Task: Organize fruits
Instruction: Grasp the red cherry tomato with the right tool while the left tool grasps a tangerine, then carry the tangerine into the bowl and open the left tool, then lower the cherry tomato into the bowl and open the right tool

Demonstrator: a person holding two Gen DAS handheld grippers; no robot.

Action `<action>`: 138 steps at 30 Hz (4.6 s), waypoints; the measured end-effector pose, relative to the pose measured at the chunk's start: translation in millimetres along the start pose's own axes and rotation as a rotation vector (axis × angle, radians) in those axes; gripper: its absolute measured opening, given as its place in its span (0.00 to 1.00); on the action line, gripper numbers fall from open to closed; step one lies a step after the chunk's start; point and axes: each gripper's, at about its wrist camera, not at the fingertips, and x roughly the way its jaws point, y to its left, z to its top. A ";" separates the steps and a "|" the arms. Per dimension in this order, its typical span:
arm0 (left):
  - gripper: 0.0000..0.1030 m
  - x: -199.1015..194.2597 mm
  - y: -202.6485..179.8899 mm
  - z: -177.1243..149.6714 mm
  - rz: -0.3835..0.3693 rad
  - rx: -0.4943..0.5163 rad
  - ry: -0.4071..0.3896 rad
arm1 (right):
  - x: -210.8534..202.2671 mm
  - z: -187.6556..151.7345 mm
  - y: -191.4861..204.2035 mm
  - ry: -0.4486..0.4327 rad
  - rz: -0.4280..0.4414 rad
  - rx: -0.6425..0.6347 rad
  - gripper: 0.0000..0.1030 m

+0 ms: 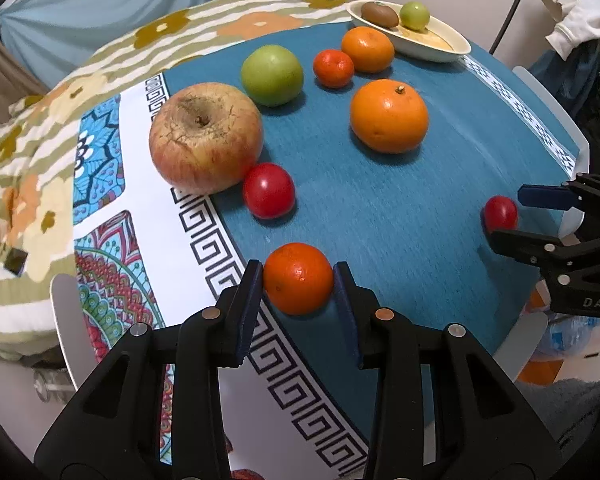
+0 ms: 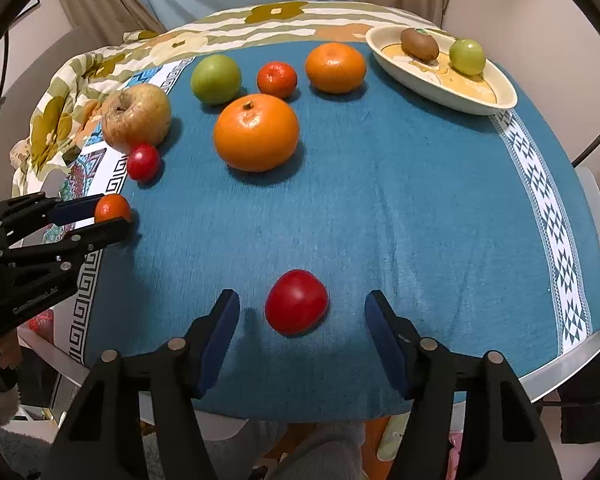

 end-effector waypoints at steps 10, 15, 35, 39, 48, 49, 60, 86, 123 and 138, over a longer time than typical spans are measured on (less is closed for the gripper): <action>0.39 -8.7 1.7 -5.5 -0.007 -0.027 0.004 | 8.1 1.0 3.6 0.018 -0.003 -0.026 0.31; 0.39 -14.3 2.7 -3.5 -0.002 -0.033 -0.005 | 6.3 4.4 4.4 0.020 0.005 -0.027 0.30; 0.39 -80.0 -7.9 86.7 -0.002 0.000 -0.199 | -78.8 71.1 -12.4 -0.177 0.024 -0.042 0.30; 0.39 -82.7 -20.0 111.7 0.005 -0.022 -0.226 | -86.8 89.1 -32.3 -0.209 0.028 -0.052 0.30; 0.39 -63.4 -64.5 173.3 0.021 -0.119 -0.245 | -86.2 124.1 -98.5 -0.220 0.070 -0.103 0.30; 0.39 -59.3 -70.0 179.8 0.024 -0.125 -0.243 | -84.7 128.9 -108.6 -0.221 0.076 -0.107 0.30; 0.39 15.5 -136.2 250.0 0.014 -0.180 -0.182 | -51.2 173.3 -194.7 -0.195 0.102 -0.188 0.30; 1.00 111.9 -180.9 282.4 -0.079 -0.168 -0.021 | -2.7 200.2 -270.2 -0.139 0.160 -0.135 0.30; 1.00 28.4 -121.1 199.5 0.127 -0.396 -0.071 | 25.6 193.7 -239.2 -0.147 0.304 -0.356 0.87; 1.00 -17.2 -120.6 183.2 0.152 -0.445 -0.154 | -13.3 184.8 -241.6 -0.158 0.266 -0.327 1.00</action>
